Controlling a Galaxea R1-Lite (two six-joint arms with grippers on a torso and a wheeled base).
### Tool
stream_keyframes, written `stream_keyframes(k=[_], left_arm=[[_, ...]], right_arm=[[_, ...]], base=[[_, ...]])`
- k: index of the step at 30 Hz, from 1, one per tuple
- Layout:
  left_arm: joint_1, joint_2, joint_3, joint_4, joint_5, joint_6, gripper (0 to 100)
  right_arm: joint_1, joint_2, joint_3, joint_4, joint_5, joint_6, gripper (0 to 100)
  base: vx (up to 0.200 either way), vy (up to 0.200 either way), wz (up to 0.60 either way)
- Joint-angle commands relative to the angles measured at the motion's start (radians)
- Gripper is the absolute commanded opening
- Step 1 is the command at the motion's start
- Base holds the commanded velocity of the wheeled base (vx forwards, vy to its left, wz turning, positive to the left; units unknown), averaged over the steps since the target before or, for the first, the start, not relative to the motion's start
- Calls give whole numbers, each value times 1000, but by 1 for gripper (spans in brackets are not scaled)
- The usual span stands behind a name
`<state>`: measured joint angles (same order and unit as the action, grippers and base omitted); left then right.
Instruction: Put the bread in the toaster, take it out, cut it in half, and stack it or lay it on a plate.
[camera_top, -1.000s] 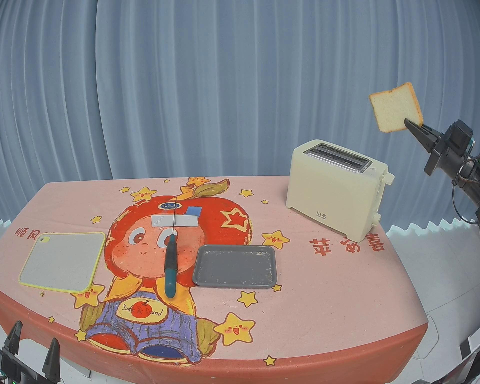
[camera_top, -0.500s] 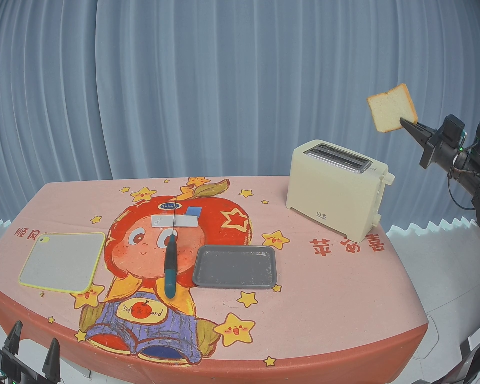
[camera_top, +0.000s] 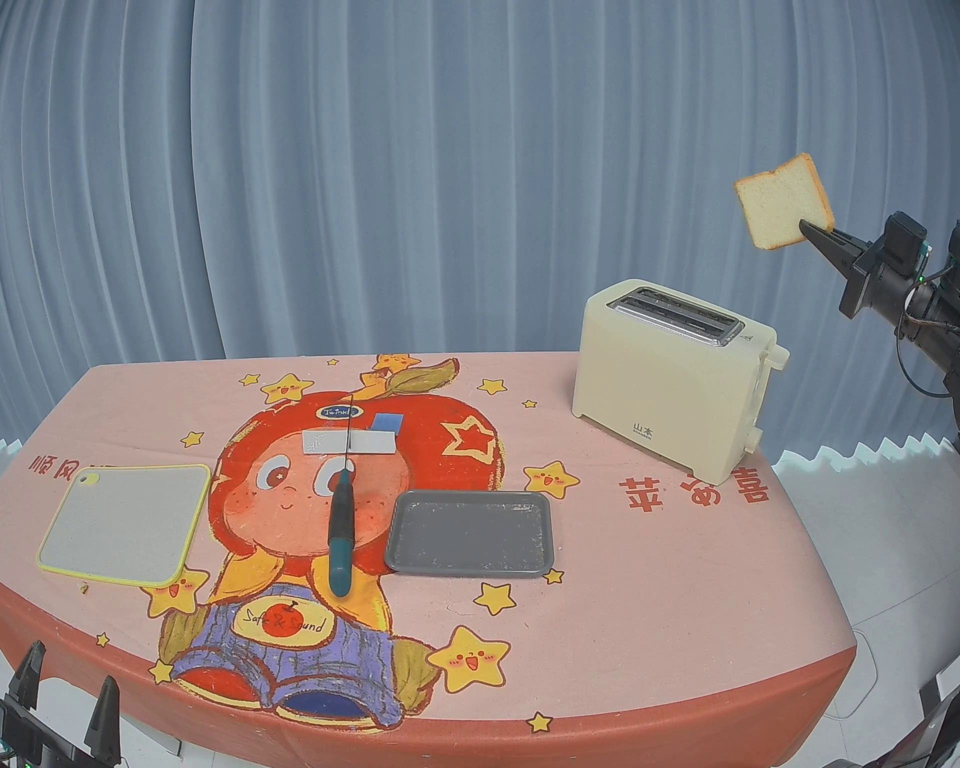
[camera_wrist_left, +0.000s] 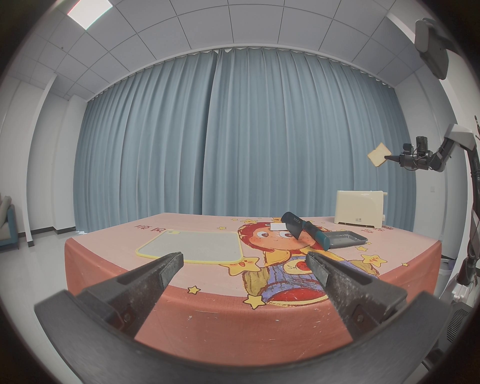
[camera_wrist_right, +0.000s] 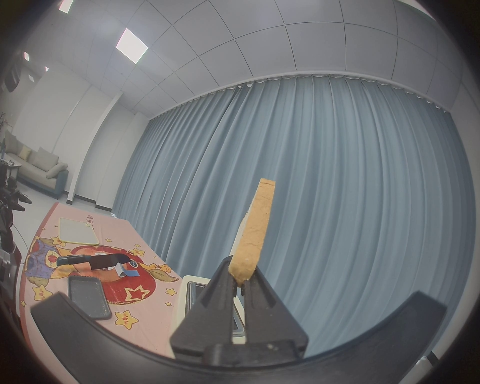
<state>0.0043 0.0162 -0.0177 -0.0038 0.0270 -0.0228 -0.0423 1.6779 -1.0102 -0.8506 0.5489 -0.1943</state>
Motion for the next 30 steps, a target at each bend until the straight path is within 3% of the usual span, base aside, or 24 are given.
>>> stream_keyframes(k=[1, 15, 25, 30], left_arm=[[0, -1, 18, -1, 1, 0, 100], [0, -1, 18, -1, 1, 0, 100], [0, -1, 18, -1, 1, 0, 100], [0, -1, 18, -1, 1, 0, 100]], right_arm=[[-2, 8, -41, 45, 0, -1, 0], [9, 108, -56, 65, 0, -13, 0], [55, 168, -47, 65, 2, -91, 0], [67, 171, -42, 67, 0, -99, 0]], base=[[0, 0, 0], [0, 0, 0], [0, 0, 0], [0, 0, 0]])
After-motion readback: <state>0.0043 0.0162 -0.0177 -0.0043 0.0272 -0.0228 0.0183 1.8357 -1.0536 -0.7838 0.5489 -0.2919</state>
